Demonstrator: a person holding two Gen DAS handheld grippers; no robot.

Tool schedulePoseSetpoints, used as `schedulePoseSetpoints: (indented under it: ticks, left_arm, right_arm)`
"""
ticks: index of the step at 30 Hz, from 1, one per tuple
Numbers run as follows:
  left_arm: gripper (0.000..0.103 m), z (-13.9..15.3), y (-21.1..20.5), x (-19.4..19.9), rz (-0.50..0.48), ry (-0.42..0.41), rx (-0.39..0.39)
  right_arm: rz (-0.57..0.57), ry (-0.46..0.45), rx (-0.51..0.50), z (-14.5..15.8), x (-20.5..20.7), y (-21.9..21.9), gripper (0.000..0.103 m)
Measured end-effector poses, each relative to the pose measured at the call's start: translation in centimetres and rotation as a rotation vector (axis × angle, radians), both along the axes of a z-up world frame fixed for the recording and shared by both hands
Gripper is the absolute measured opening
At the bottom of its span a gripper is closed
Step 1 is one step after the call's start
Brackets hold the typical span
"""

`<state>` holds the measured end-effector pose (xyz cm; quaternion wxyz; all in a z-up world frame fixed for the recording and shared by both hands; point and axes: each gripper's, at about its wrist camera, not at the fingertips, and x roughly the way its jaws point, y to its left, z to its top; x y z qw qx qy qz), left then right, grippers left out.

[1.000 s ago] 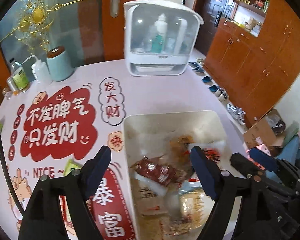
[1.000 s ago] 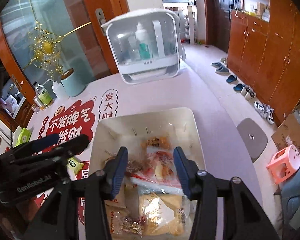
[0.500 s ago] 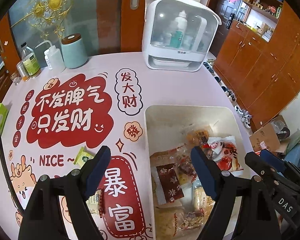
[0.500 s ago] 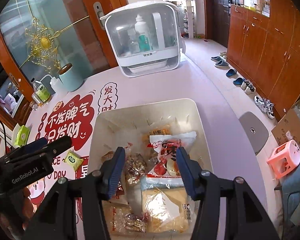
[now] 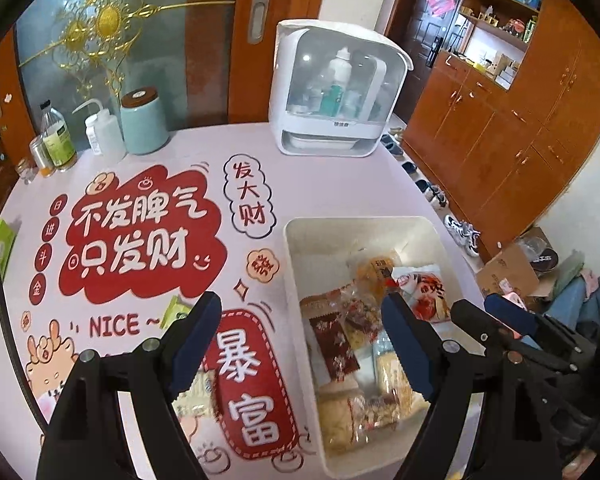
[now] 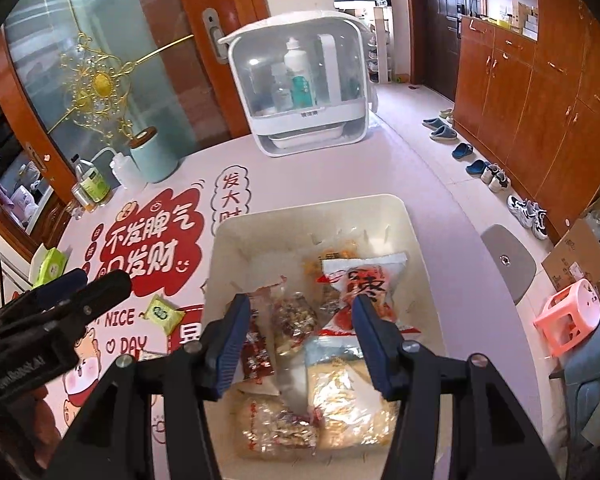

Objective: Organize snacks
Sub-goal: 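Move both tools back over the table toward the green pack and LIPO pack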

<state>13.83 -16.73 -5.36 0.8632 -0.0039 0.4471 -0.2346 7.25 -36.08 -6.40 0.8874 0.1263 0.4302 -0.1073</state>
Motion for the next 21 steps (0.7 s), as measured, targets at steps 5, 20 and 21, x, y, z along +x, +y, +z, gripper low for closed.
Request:
schedulePoseSetpoints:
  ticks: [5, 20, 21]
  left_arm:
    - [0.082, 2.1, 2.9, -0.2, -0.01, -0.05, 0.064]
    - [0.093, 8.7, 10.3, 4.3, -0.18, -0.319, 0.397]
    - [0.093, 8.6, 11.0, 5.3, -0.213, -0.305, 0.394]
  right_arm:
    - [0.019, -0.023, -0.004, 1.0, -0.6, 2.2, 0.054]
    - [0.085, -0.058, 0.003, 3.4, 0.9, 10.9, 0.054]
    - [0.086, -0.058, 0.006, 3.4, 1.2, 11.5, 0.054]
